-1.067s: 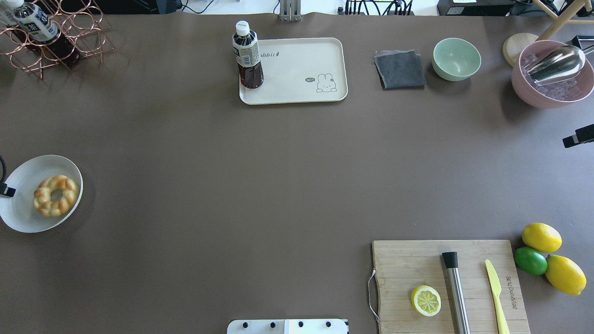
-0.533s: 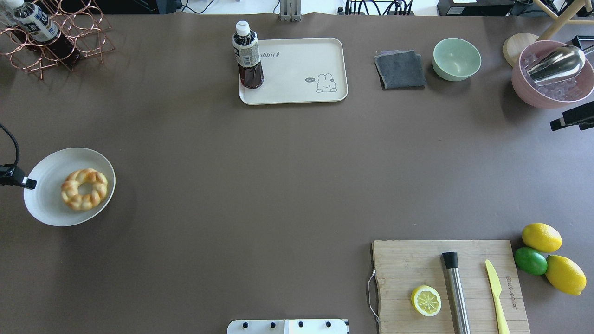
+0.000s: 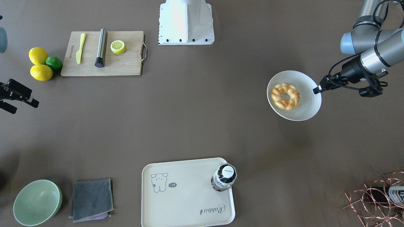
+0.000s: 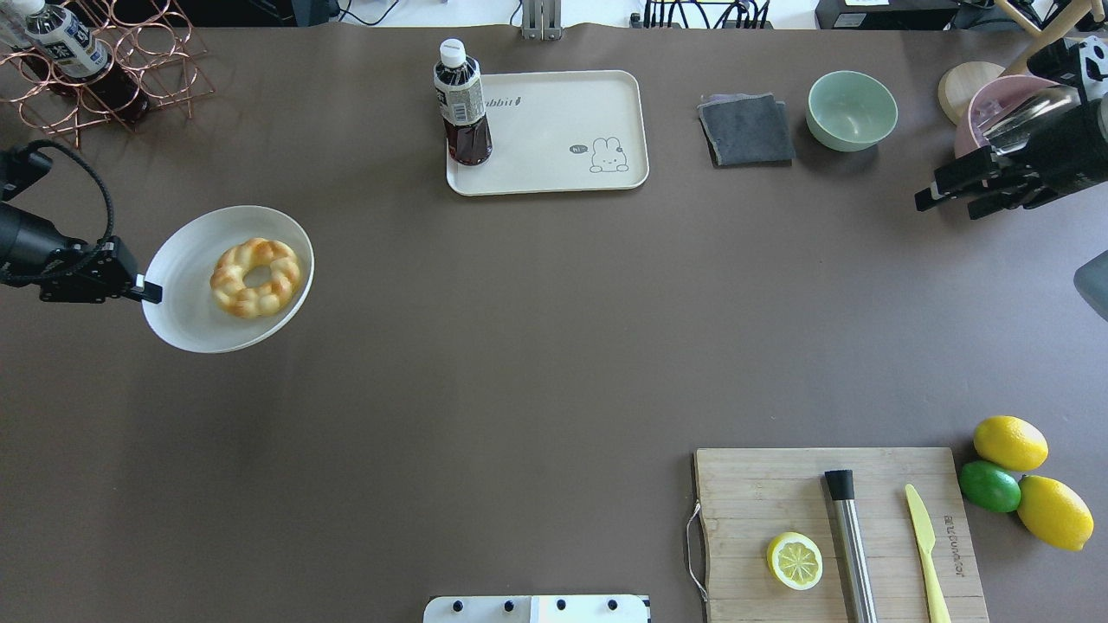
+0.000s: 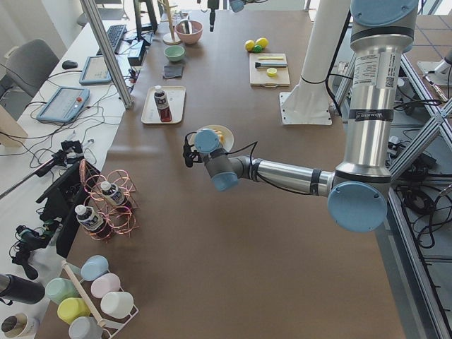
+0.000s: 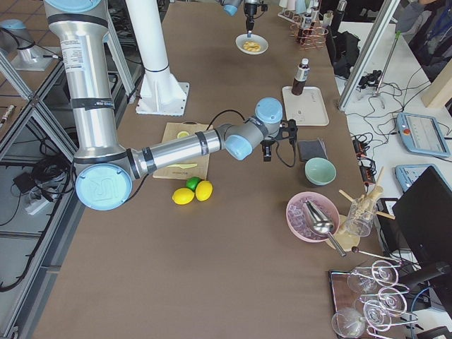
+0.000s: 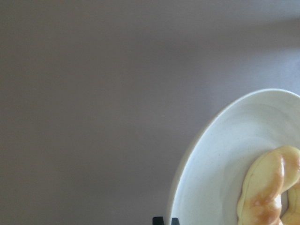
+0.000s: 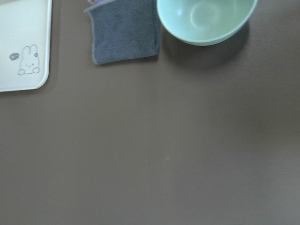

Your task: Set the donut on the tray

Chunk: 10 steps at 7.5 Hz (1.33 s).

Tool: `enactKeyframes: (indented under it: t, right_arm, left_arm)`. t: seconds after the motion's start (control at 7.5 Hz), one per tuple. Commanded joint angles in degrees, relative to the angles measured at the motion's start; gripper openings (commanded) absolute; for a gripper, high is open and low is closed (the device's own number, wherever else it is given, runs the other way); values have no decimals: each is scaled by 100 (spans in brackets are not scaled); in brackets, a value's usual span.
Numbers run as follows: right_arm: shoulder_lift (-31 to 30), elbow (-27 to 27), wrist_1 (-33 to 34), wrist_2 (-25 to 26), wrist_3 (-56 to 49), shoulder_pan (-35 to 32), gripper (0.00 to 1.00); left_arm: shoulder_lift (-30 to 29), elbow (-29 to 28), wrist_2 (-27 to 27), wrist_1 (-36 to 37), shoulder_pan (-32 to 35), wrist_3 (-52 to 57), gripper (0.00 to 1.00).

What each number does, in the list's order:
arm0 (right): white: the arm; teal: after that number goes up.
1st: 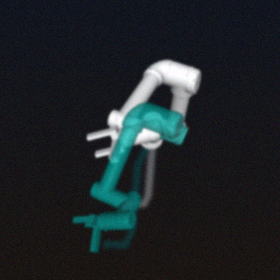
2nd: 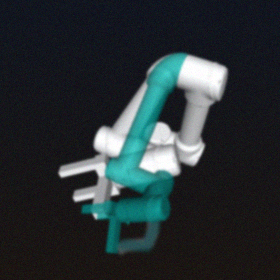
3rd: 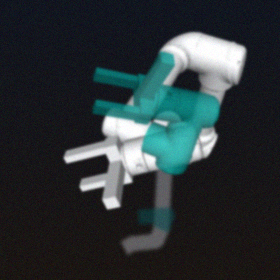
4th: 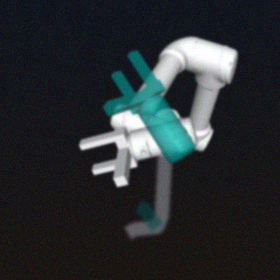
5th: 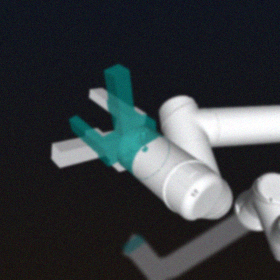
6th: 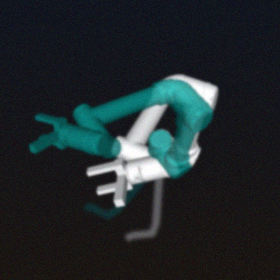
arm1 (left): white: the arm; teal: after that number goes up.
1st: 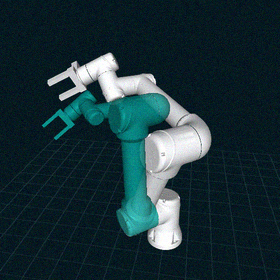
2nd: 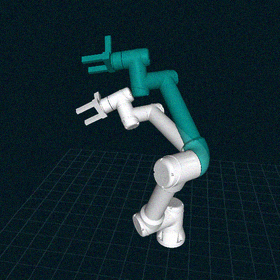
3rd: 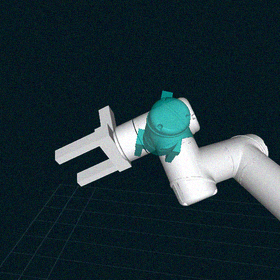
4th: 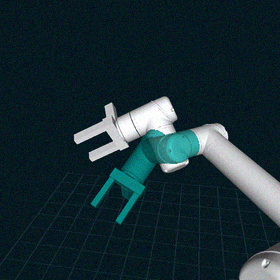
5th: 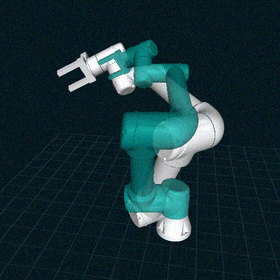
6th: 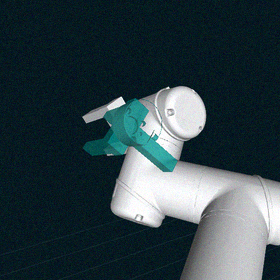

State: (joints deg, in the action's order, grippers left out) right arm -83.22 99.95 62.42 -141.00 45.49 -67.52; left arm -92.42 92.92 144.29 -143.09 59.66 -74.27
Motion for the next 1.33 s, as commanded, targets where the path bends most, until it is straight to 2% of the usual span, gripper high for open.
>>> enactKeyframes:
  t: [0.0, 0.13, 0.4, 0.53, 0.8, 1.07, 1.2]
  right_arm:
    - [525, 173, 7, 3, 959, 396, 91]
    - [666, 304, -2, 46, 1414, 668, 90]
    - [982, 594, -2, 143, 2259, 1081, 90]
    - [1036, 761, -10, 256, 2506, 1292, 90]
    - [1150, 921, -2, 695, 2990, 1749, 90]
    - [1212, 930, -19, 715, 3280, 1865, 86]
    - [1221, 947, -19, 689, 3291, 1874, 86]
  left_arm:
    - [-442, 743, -584, 18, -813, -1936, 0]
    - [-844, 884, -882, 349, -1129, -2534, 0]
    - [-1819, 1480, -1698, 2486, -1735, -2707, 0]
    - [-2232, 1526, -2172, 3027, -2026, -2707, 0]
    - [-2718, 1562, -2973, 3470, -2448, -2742, 0]
    - [-3070, 1588, -3755, 3560, -2905, -2995, 0]
    - [-3106, 1571, -3916, 3569, -2986, -3015, 0]
